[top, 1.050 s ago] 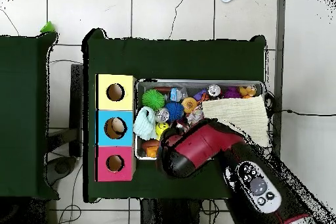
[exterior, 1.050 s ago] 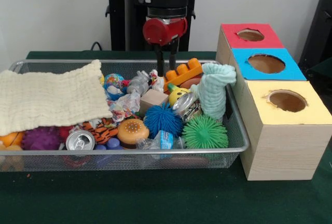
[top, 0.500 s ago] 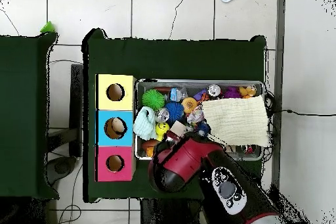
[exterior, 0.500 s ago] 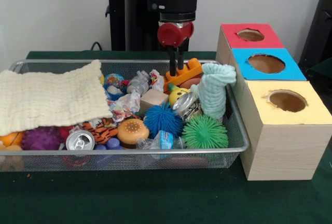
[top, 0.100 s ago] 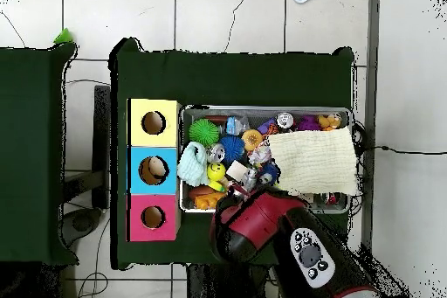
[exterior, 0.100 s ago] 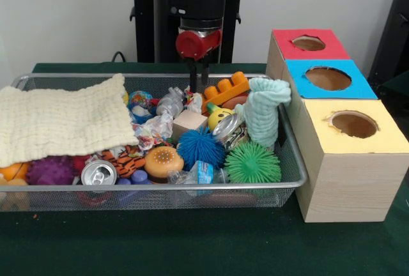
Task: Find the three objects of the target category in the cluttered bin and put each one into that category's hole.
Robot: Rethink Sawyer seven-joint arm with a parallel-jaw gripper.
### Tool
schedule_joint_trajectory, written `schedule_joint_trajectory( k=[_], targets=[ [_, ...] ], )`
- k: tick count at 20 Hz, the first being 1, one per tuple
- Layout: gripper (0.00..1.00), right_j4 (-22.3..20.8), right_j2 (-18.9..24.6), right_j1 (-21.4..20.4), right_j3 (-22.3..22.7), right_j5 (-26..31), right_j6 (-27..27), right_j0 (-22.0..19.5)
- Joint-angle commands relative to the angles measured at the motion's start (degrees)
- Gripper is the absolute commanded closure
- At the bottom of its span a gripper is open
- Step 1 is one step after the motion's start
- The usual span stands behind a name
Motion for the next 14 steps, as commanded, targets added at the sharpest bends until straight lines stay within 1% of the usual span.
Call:
schedule_joint_trajectory(
  k=[1, 4, 9, 11, 14],
  targets=[
    [0.0, -0.84, -2.38, 1.52, -2.26, -1.8, 6.09, -0.89],
    [0.0, -1.46, -3.97, 2.41, -2.88, -3.48, 7.71, 0.42],
    [0.0, -0.79, -5.12, 2.88, -2.87, -4.47, 8.31, 1.23],
    [0.0, -0.81, -6.35, 3.33, -3.07, -5.44, 9.13, 2.22],
    [0.0, -0.95, -8.1, 5.03, -3.82, -7.05, 10.04, 3.25]
  ],
)
